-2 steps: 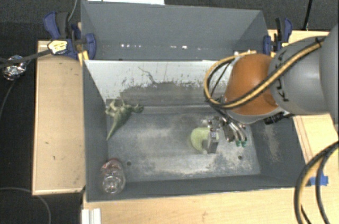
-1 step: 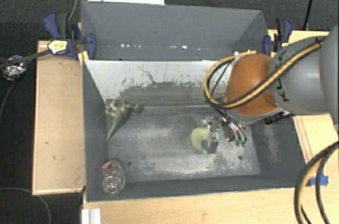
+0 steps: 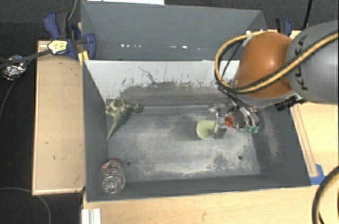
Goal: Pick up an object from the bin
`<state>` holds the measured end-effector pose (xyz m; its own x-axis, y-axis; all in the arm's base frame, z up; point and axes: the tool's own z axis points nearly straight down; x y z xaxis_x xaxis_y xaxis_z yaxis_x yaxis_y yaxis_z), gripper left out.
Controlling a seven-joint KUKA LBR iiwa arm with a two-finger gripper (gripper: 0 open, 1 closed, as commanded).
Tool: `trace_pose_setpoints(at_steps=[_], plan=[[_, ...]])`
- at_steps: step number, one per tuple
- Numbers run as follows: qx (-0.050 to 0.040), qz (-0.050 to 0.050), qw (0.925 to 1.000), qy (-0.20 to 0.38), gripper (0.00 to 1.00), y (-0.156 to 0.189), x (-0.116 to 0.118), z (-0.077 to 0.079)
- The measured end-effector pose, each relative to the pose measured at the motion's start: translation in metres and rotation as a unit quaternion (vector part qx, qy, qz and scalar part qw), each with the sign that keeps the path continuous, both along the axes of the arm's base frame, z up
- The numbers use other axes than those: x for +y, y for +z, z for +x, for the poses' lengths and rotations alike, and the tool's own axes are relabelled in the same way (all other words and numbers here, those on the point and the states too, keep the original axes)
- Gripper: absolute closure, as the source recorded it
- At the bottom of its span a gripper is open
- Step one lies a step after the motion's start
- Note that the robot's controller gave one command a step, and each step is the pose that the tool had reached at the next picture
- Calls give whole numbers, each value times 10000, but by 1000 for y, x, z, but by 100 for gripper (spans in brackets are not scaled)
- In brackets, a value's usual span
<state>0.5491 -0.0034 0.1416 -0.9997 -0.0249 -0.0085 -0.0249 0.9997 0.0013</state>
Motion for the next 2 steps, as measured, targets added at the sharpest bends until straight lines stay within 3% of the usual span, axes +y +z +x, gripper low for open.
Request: trace_pose_setpoints(at_steps=[1,2], plan=[[0,0,10000,0,100,0,0,0],[-25,1,10000,75,100,135,12,4]])
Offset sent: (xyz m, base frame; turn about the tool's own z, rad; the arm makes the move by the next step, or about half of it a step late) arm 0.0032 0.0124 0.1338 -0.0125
